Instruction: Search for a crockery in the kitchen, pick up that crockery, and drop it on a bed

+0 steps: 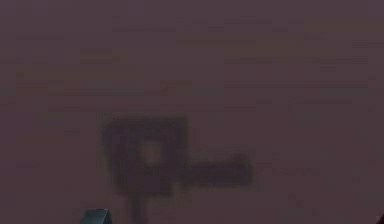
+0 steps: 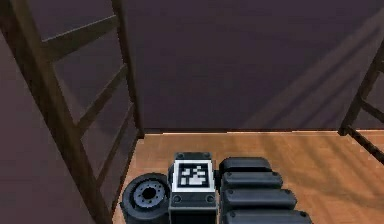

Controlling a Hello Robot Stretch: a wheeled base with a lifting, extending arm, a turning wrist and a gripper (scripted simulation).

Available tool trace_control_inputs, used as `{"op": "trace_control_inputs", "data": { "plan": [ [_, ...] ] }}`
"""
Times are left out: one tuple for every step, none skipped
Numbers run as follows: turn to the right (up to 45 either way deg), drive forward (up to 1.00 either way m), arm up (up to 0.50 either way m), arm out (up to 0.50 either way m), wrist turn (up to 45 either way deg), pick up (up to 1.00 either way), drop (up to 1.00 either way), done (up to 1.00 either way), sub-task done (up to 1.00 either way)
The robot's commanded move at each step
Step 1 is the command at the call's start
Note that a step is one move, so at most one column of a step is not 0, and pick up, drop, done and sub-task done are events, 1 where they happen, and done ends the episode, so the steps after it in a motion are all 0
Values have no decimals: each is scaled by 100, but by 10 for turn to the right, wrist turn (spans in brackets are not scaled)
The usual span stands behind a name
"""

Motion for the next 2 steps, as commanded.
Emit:
{"op": "trace_control_inputs", "data": {
  "plan": [
    [-390,0,0,0,0,0,0,0,0],
    [450,0,0,0,0,0,0,0,0]
  ]
}}
